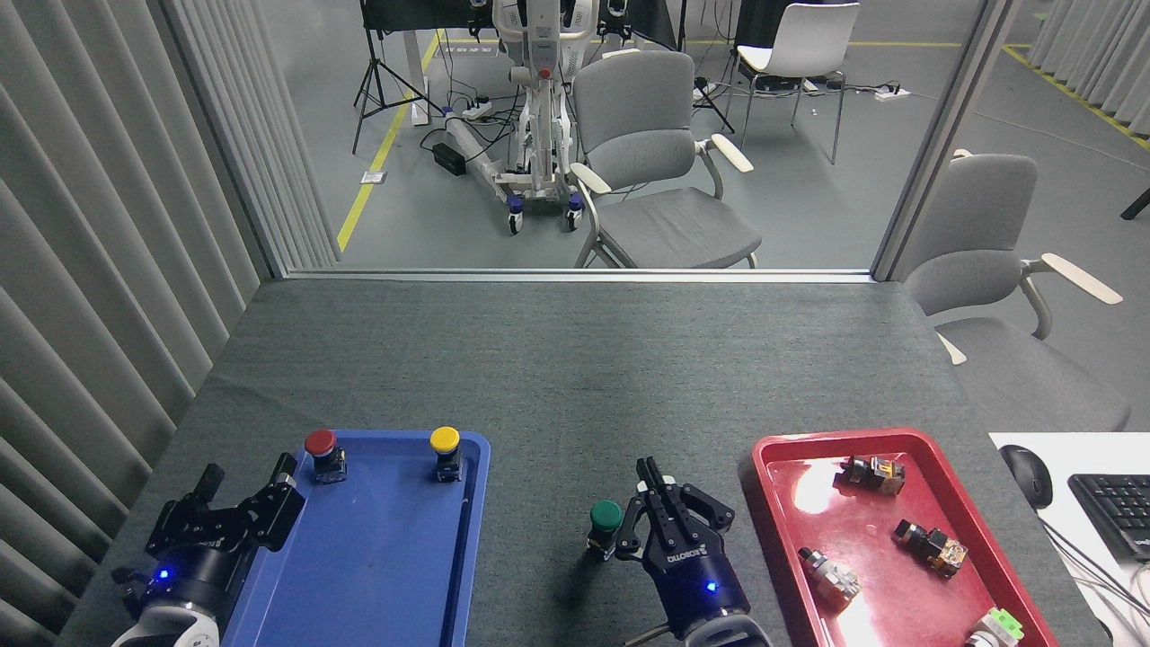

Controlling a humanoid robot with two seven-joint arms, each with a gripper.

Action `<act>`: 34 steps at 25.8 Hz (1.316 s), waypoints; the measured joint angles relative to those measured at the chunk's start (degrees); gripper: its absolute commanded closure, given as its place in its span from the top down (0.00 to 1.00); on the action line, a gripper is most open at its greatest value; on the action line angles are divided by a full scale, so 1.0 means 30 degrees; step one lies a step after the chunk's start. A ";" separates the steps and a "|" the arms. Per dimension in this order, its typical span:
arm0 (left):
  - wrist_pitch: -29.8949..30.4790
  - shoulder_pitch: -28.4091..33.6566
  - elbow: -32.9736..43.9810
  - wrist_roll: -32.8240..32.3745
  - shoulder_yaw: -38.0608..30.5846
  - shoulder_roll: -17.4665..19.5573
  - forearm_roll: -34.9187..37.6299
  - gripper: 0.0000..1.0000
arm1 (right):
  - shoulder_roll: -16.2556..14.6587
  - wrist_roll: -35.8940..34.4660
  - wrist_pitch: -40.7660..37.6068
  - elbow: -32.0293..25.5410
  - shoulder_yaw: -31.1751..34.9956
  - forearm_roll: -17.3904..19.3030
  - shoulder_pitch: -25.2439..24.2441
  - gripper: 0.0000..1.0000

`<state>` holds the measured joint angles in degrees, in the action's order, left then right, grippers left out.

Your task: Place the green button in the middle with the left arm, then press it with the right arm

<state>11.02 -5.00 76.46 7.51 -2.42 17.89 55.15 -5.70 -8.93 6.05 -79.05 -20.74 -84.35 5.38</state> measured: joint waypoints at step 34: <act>0.1492 0.1360 0.0803 0.2739 -0.0934 -0.1332 0.6000 0.99 | -0.1834 0.0002 0.0989 -0.3524 0.3899 0.0721 -0.3606 0.99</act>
<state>15.49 -0.92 78.87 15.73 -5.22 13.89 73.15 -11.20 -8.92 9.02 -89.62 -9.04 -82.18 -5.44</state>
